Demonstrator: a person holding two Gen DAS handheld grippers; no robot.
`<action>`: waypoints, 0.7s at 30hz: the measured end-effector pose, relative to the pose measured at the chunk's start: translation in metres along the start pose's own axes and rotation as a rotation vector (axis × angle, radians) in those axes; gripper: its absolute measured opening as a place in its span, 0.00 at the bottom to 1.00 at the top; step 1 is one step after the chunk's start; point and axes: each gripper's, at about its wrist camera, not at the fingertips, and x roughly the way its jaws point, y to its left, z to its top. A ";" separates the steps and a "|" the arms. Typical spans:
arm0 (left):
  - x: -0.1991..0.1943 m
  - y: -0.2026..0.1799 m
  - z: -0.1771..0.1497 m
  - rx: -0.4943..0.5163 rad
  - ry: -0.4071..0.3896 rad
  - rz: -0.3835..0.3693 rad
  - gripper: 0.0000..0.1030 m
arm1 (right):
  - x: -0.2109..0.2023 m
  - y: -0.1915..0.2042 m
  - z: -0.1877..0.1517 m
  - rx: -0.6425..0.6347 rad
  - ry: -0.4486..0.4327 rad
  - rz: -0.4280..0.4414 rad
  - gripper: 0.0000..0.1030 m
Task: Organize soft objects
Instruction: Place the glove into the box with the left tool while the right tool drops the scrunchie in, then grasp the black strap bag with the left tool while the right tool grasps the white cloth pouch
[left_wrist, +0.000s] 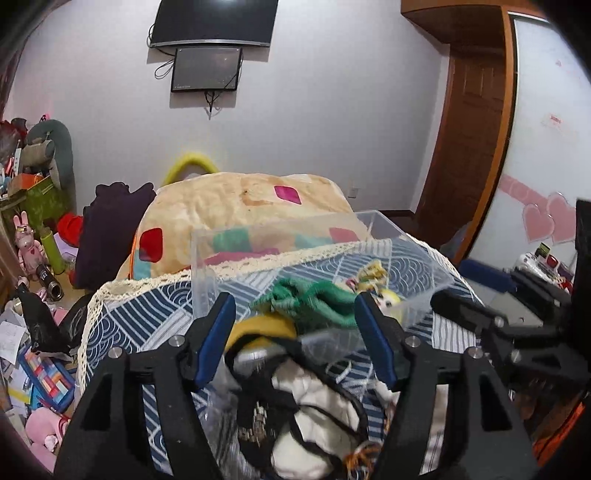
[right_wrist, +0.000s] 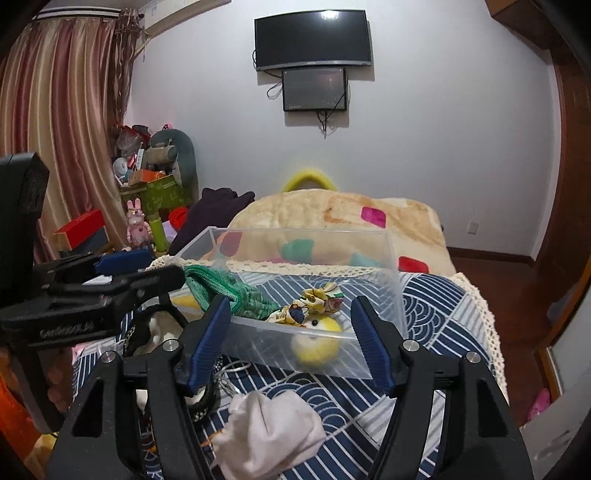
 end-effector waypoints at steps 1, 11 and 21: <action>-0.003 0.000 -0.005 -0.002 0.000 -0.005 0.67 | -0.002 0.001 -0.001 -0.004 -0.004 -0.004 0.65; -0.013 0.002 -0.054 -0.035 0.078 -0.041 0.68 | -0.006 0.009 -0.028 -0.033 0.023 -0.015 0.76; -0.003 0.002 -0.083 -0.039 0.108 0.009 0.70 | 0.001 0.013 -0.064 -0.015 0.110 0.011 0.76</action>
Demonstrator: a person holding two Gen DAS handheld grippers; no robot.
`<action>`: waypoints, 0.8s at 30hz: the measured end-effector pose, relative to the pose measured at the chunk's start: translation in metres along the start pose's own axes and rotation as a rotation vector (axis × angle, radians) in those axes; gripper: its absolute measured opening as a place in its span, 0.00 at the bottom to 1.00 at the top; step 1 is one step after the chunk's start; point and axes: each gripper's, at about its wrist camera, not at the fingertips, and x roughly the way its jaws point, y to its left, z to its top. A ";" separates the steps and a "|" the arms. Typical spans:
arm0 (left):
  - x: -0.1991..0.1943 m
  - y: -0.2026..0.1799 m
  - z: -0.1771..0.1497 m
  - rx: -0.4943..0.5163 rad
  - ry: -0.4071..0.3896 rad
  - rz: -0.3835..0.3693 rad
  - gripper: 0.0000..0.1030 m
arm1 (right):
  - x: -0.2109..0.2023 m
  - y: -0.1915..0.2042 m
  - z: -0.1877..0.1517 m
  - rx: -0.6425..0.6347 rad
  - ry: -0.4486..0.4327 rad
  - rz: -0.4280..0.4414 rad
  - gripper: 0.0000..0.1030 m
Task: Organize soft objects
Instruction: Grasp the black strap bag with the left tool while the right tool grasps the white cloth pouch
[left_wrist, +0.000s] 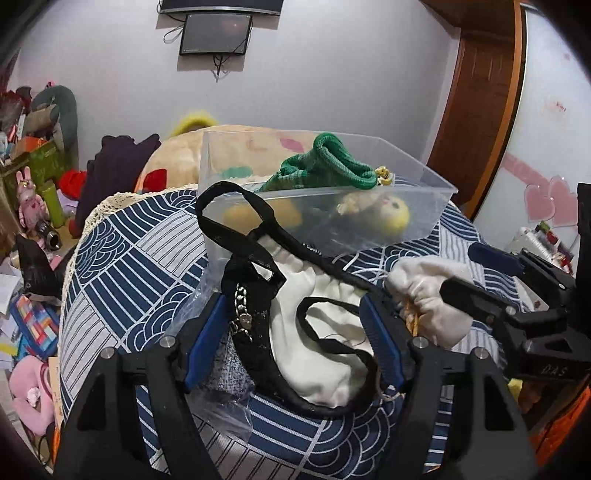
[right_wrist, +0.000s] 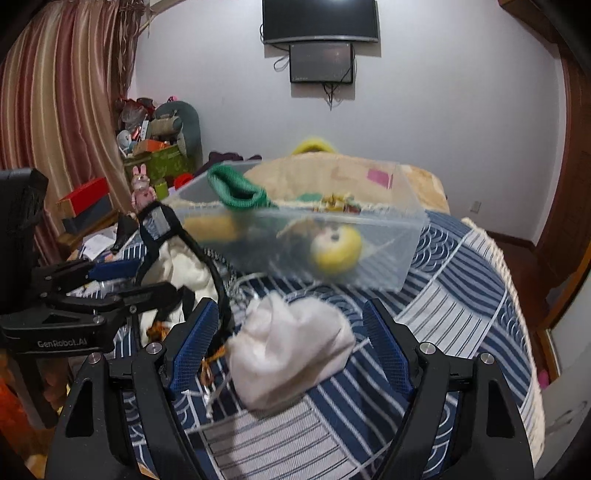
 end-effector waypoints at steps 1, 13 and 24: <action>-0.001 -0.001 -0.001 0.001 -0.002 0.000 0.70 | 0.001 0.000 -0.002 0.001 0.007 -0.001 0.76; 0.002 0.006 -0.008 -0.041 0.050 -0.055 0.75 | 0.014 -0.011 -0.019 0.071 0.075 0.072 0.65; 0.004 -0.017 -0.007 0.009 0.055 -0.112 0.83 | -0.003 -0.026 -0.017 0.127 0.026 0.069 0.19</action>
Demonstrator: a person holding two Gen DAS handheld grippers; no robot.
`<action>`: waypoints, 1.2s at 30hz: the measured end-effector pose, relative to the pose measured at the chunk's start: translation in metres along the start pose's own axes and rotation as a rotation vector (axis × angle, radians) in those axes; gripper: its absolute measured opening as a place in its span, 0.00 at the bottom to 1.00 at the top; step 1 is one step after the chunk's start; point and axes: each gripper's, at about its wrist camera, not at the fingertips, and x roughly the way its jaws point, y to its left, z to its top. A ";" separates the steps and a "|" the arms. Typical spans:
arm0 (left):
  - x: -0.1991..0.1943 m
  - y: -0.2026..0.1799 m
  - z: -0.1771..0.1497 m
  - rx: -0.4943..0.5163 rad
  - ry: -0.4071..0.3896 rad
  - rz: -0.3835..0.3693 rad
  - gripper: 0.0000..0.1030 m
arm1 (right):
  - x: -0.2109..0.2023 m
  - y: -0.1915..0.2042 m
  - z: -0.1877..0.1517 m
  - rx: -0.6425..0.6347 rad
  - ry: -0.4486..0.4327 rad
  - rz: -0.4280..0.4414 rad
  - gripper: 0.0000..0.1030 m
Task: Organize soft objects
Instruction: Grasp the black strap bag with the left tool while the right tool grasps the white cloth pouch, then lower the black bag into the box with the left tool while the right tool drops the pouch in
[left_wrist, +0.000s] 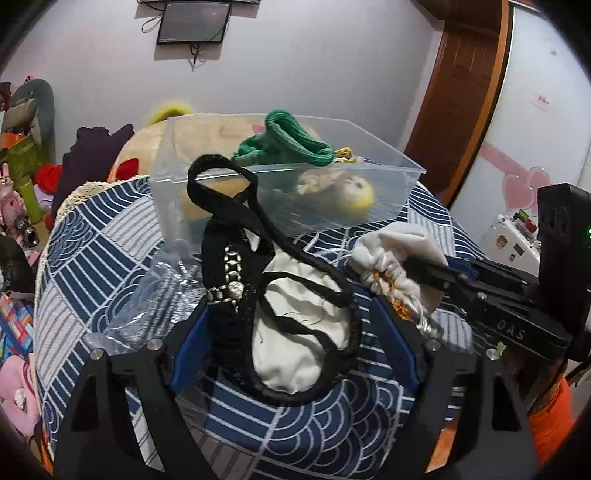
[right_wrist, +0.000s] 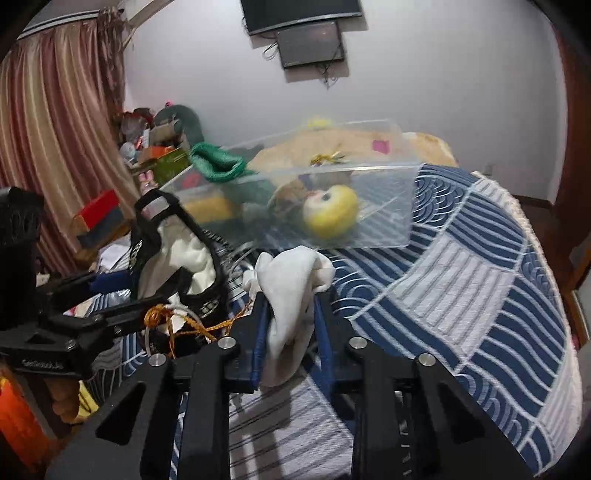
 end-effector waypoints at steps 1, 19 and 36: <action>0.002 0.000 0.001 -0.004 0.005 -0.004 0.84 | -0.003 -0.001 0.000 -0.004 -0.011 -0.023 0.19; 0.022 -0.029 -0.009 0.061 0.061 0.024 0.40 | -0.033 -0.015 0.007 0.038 -0.084 -0.068 0.19; -0.047 -0.006 0.025 -0.012 -0.144 0.008 0.23 | -0.051 0.011 0.043 -0.028 -0.190 -0.035 0.19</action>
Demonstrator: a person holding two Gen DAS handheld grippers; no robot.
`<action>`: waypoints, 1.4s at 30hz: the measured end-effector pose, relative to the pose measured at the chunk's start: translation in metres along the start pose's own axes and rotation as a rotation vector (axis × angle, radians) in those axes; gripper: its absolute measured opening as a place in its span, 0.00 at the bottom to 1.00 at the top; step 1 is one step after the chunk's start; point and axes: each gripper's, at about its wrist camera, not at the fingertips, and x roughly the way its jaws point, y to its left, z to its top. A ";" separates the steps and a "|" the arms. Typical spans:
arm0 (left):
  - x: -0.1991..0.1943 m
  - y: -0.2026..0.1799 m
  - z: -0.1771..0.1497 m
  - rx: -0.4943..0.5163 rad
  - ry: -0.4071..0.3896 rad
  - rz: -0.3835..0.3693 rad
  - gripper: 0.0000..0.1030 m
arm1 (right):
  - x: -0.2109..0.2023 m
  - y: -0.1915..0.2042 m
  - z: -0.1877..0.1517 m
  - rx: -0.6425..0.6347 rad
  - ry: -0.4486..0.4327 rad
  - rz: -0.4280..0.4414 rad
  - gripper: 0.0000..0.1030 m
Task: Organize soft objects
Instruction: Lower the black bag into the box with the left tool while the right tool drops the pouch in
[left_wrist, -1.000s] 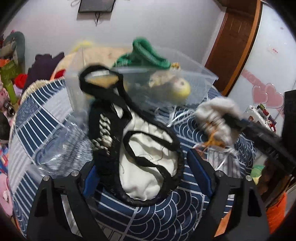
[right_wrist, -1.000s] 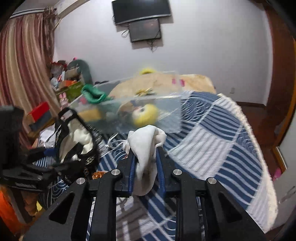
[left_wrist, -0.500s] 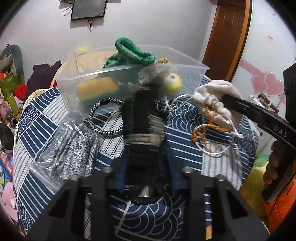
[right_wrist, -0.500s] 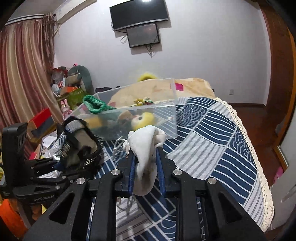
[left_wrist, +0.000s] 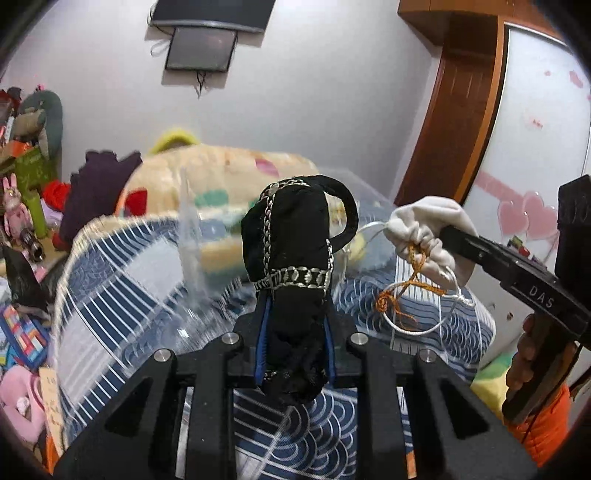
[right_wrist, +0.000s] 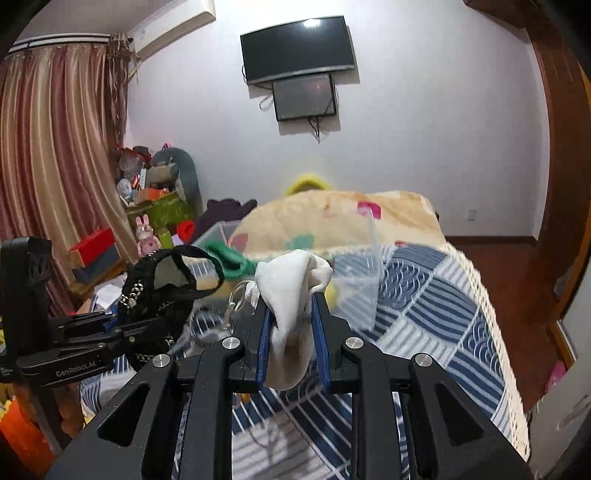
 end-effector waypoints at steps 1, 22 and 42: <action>0.000 0.000 0.006 0.001 -0.010 0.002 0.23 | 0.000 0.001 0.003 -0.002 -0.010 -0.002 0.19; 0.033 0.027 0.066 0.015 -0.056 0.089 0.23 | 0.063 0.018 0.068 -0.082 -0.041 -0.104 0.19; 0.105 0.056 0.076 -0.062 0.108 0.065 0.23 | 0.141 0.019 0.043 -0.088 0.206 -0.108 0.21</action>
